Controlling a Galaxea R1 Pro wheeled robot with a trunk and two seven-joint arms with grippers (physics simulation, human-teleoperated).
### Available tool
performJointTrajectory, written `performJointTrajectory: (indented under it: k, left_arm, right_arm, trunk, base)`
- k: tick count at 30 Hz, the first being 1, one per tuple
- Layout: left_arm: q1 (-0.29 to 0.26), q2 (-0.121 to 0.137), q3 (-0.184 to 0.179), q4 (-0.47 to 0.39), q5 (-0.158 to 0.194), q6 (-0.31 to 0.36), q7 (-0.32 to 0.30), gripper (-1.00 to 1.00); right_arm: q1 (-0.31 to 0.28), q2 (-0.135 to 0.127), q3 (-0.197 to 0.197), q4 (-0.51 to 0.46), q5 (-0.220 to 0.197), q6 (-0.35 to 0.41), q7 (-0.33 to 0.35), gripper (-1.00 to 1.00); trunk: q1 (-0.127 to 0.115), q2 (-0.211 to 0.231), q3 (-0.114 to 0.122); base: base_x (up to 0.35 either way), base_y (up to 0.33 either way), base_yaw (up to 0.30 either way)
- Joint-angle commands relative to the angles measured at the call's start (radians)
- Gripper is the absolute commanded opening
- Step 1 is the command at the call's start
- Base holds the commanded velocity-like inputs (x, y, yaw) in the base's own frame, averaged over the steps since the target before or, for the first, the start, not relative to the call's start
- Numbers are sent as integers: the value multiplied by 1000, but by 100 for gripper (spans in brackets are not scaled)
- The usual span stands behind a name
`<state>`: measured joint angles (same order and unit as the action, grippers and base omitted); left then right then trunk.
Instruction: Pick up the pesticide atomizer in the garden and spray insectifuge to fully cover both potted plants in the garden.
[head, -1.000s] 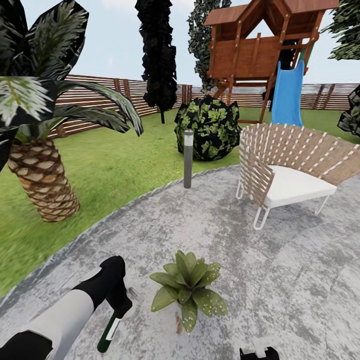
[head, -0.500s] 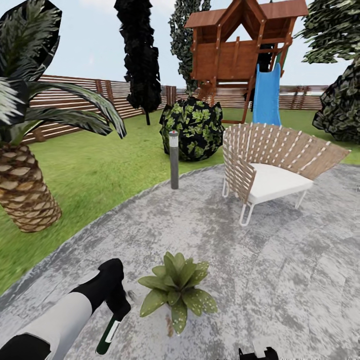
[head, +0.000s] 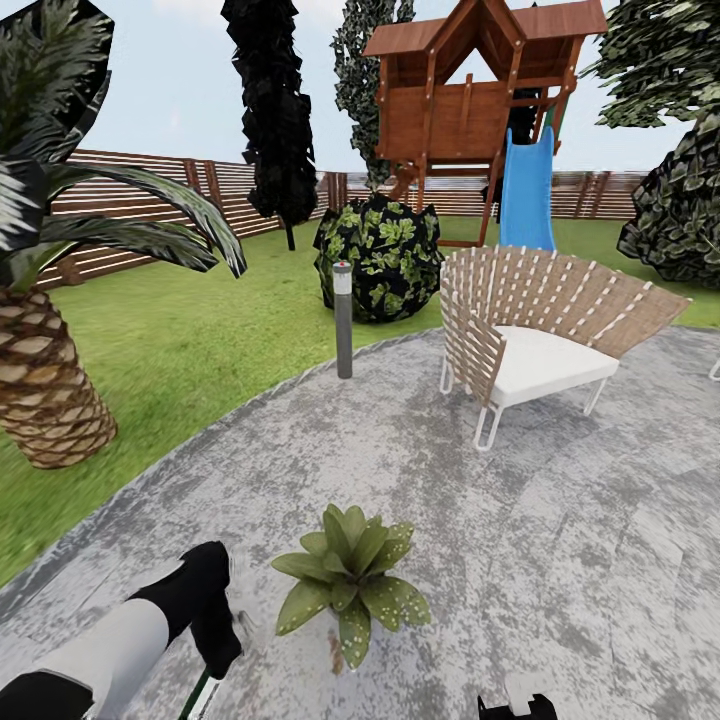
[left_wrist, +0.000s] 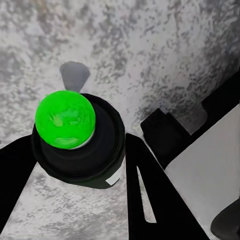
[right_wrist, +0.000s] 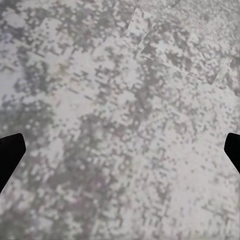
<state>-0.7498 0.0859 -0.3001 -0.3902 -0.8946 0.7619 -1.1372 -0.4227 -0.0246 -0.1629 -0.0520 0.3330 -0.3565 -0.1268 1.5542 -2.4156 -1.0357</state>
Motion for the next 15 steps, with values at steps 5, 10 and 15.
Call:
performJointTrajectory:
  k: [5,10,15]
  left_arm:
    - [-16,-8,21,-39,-4,9,-10,-100]
    - [-40,-27,22,-123,-8,55,-16,-100]
    - [-43,-19,19,-118,-15,64,-16,-100]
  right_arm:
    - [-1,0,-7,1,11,-3,-4,100]
    - [-1,0,-7,1,11,-3,-4,100]
    - [-1,0,-7,1,11,-3,-4,100]
  trunk:
    - [0,0,-1]
    - [0,0,-1]
    - [0,0,-1]
  base:
    - [0,0,0]
    - [0,0,0]
    - [-9,8,0]
